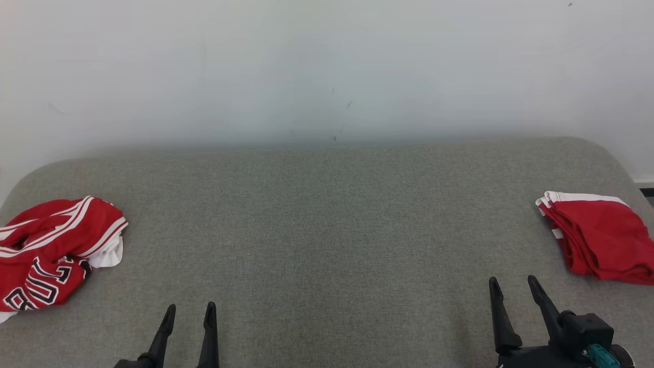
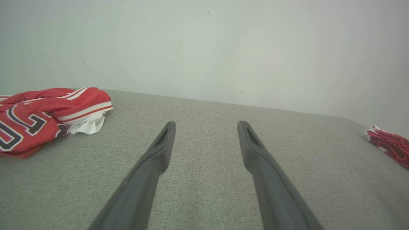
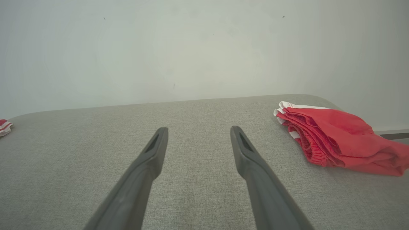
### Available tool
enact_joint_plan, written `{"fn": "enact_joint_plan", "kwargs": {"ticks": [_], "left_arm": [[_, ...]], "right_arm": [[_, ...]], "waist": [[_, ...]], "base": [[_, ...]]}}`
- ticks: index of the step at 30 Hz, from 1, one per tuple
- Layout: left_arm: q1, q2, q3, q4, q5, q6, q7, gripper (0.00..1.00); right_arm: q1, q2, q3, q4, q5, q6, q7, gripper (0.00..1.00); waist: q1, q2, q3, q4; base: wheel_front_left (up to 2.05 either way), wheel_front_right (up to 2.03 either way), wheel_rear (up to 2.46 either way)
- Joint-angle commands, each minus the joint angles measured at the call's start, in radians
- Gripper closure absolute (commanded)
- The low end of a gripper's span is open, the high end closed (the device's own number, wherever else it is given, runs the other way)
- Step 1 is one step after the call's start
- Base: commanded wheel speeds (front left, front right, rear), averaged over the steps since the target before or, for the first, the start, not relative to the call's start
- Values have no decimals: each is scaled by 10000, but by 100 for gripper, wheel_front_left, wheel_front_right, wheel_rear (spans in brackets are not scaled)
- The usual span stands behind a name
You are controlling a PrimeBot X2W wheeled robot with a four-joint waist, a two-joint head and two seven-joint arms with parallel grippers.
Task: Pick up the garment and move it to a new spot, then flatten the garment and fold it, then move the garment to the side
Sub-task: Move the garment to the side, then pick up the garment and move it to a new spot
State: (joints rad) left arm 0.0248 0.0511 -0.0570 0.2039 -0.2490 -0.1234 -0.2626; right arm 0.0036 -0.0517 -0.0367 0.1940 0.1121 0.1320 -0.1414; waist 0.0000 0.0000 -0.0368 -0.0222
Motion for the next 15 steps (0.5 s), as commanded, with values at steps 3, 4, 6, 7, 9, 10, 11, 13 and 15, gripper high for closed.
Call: {"fn": "enact_joint_plan", "kwargs": {"ticks": [3, 4, 6, 7, 9, 10, 11, 13, 15], "left_arm": [[120, -11, 19, 2, 11, 13, -34, 0], [118, -11, 26, 10, 20, 12, -34, 0], [106, -11, 28, 24, 33, 10, -34, 0], [98, -11, 29, 32, 45, 8, -34, 0], [74, -11, 32, 46, 58, 2, -34, 0], [65, -11, 36, 53, 65, -1, -34, 0], [64, -11, 31, 62, 80, -3, -34, 0], [78, -10, 58, 56, 87, -4, -34, 0], [102, -11, 84, 65, 112, -8, -34, 0]], "right_arm": [[5, 20, 19, 28, 55, -28, -64, 0], [-1, 20, 24, 41, 60, -28, -62, 0], [-22, 20, 10, 60, 67, -28, -55, 0], [-25, 21, -4, 71, 67, -28, -53, 0], [-17, 21, -27, 83, 65, -28, -64, 0], [-6, 21, -29, 94, 71, -28, -70, 0], [10, 21, -25, 109, 83, -28, -73, 0], [18, 21, 10, 119, 107, -28, -77, 0], [28, 20, 40, 139, 101, -28, -83, 0]], "waist": [[0, 0, 27, 42], [0, 0, 34, 47], [0, 0, 46, 61], [0, 0, 49, 75], [0, 0, 53, 114], [0, 0, 47, 144], [0, 0, 37, 186], [0, 0, 30, 222], [0, 0, 19, 324]], "base": [[0, 0, 0], [0, 0, 0], [0, 0, 0], [0, 0, 0], [0, 0, 0], [0, 0, 0], [0, 0, 0], [0, 0, 0], [0, 0, 0]]}}
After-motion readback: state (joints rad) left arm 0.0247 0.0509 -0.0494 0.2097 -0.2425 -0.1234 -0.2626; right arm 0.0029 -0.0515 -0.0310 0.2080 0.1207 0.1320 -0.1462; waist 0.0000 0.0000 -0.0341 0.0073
